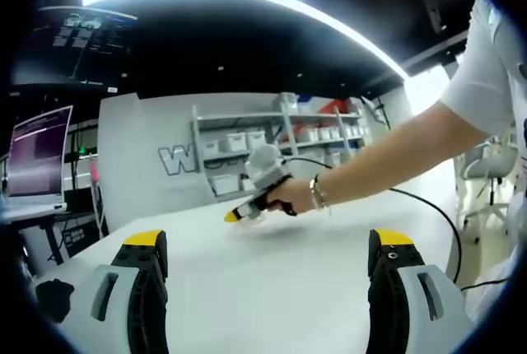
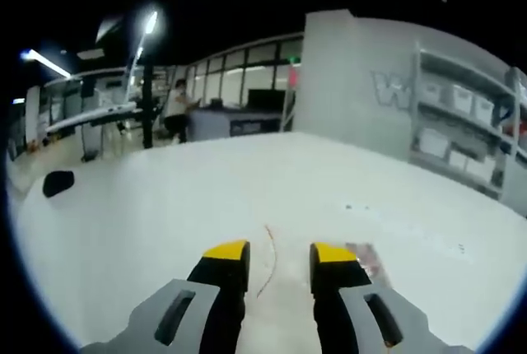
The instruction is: Open the resealable bag by pulling the two sides of the seal apart until the entire bag opening is separated and visibly accessible.
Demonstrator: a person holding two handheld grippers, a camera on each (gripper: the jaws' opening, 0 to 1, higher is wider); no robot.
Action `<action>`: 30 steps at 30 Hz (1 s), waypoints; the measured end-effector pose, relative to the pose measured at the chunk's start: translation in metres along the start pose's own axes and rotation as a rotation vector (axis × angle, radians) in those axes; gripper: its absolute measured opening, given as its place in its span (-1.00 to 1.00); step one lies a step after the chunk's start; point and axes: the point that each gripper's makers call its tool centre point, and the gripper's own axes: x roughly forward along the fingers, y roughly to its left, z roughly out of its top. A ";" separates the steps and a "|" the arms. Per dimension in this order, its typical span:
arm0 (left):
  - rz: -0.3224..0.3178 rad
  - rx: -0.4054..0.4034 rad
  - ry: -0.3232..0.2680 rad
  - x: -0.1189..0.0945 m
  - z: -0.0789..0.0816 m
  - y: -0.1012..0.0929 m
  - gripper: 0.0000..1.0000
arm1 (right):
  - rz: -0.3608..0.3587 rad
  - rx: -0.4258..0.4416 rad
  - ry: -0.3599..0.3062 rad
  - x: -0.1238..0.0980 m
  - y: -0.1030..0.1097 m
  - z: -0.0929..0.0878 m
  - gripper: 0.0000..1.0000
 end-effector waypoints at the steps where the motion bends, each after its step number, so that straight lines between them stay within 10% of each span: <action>1: 0.001 0.001 0.001 0.000 0.000 0.000 0.99 | -0.002 -0.004 -0.001 0.001 -0.002 0.000 -0.43; 21: 0.015 0.012 -0.006 -0.003 0.007 0.002 0.99 | 0.003 0.083 -0.049 0.001 -0.011 0.004 0.78; 30: 0.018 0.023 -0.010 -0.006 0.012 -0.001 0.99 | -0.010 0.091 -0.080 -0.013 -0.016 0.008 0.99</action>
